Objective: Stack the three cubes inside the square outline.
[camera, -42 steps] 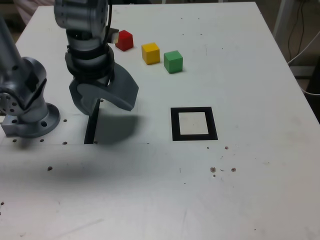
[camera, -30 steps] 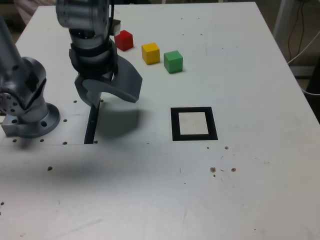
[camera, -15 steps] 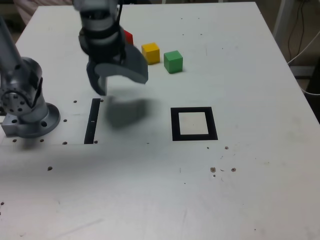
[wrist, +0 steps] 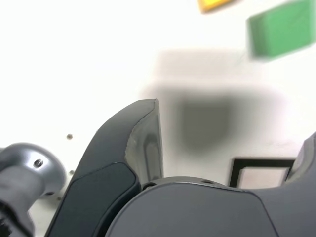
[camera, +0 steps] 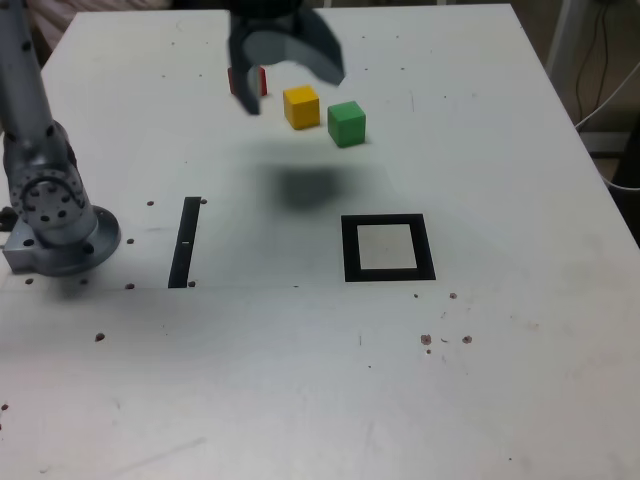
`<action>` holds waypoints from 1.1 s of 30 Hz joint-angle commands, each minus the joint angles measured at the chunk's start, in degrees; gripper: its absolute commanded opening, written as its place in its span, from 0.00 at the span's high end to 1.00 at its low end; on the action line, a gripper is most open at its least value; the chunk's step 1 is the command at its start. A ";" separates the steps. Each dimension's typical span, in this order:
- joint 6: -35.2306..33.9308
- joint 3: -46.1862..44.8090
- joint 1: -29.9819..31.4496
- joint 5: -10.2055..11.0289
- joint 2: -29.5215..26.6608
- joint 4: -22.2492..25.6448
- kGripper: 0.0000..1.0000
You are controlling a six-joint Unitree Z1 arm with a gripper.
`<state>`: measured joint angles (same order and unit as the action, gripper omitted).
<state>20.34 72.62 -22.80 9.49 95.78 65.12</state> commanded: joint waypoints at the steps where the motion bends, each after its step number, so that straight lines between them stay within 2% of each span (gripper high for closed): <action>1: 1.23 5.91 -0.85 0.38 1.97 1.36 0.01; 10: 1.88 11.81 -7.62 0.85 5.82 3.28 0.01; 16: 1.83 14.03 -14.81 3.75 5.22 2.91 0.01; 23: 1.35 11.31 -21.58 6.75 5.17 -0.13 0.00; 29: 0.53 8.35 -25.32 7.13 5.43 -0.84 0.00; 33: 0.80 8.56 -27.29 7.19 5.81 0.95 0.00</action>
<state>20.98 80.91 -49.16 16.55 101.30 65.03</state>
